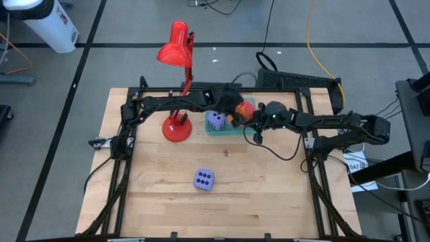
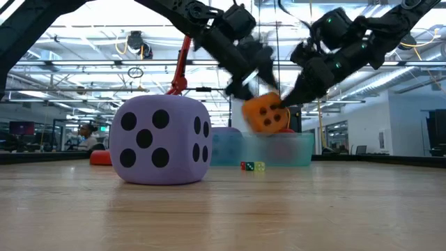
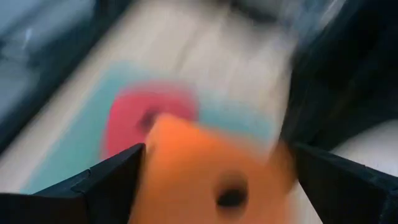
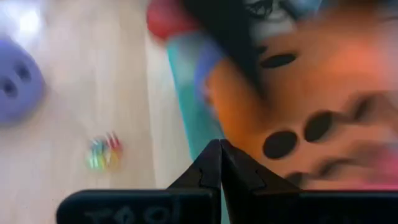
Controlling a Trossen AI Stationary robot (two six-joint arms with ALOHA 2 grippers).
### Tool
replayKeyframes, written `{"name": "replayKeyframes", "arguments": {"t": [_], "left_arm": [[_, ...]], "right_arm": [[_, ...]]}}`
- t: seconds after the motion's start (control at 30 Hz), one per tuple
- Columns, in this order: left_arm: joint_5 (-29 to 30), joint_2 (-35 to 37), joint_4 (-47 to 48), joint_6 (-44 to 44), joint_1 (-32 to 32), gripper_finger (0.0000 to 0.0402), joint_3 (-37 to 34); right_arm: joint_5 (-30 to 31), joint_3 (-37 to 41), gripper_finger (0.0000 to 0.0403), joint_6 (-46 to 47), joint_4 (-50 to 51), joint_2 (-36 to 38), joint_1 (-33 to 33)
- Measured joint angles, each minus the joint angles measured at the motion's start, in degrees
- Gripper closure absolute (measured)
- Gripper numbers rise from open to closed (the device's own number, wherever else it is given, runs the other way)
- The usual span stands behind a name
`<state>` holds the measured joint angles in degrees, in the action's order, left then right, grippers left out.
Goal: Pick & Place Dice
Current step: Put the large orange die into the green bin, then put the large purple die into the green bin
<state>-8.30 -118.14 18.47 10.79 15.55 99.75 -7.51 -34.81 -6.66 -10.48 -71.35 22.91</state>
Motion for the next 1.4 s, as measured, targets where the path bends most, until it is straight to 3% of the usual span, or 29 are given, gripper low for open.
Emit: {"name": "replayKeyframes", "arguments": {"t": [0.13,0.47,0.87,1.13,1.23,1.4], "left_arm": [[-7.52,1.07,-4.28,1.35,-0.33,0.0003,0.69],[-6.86,0.45,0.25,2.99,0.2,0.0003,0.23],[-4.33,1.76,4.07,2.96,-1.01,0.0002,0.17],[-1.41,9.48,10.26,-3.57,-0.9,0.0002,0.13],[2.65,15.34,17.06,-4.88,-1.3,0.0002,0.13],[18.46,26.01,32.49,-6.58,-4.99,0.0018,0.13]], "right_arm": [[1.92,0.2,0.0403,0.37,-0.54,-1.37,0.18],[0.43,-0.06,0.0403,0.1,-3.08,-3.77,0.75],[-4.63,-0.09,0.0403,3.6,-1.36,7.27,-2.69],[-4.29,-0.07,0.0403,4.76,2.68,15.55,-3.4],[-4.15,-0.07,0.0403,4.73,4.89,19.0,-3.35],[-2.7,-0.07,0.0403,4.6,11.08,24.78,-2.98]]}}
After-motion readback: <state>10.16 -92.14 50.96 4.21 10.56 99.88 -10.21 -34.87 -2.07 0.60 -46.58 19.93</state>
